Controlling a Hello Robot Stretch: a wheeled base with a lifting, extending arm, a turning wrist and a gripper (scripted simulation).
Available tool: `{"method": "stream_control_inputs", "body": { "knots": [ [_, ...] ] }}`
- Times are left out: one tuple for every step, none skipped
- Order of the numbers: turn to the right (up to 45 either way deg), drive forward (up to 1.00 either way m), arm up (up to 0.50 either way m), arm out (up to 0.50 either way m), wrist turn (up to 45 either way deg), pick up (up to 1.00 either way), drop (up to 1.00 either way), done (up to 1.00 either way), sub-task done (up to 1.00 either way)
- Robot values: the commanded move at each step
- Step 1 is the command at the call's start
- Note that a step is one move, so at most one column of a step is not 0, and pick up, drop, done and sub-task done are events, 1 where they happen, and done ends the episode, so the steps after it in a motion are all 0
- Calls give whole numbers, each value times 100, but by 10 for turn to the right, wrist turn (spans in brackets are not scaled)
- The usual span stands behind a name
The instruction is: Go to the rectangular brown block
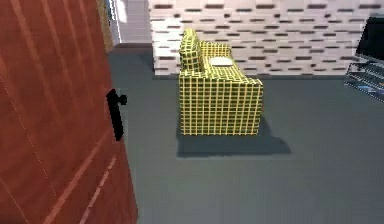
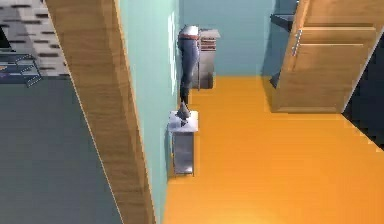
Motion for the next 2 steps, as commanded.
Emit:
{"method": "stream_control_inputs", "body": {
  "knots": [
    [0,100,0,0,0,0,0,0,0],
    [60,0,0,0,0,0,0,0,0]
  ]
}}
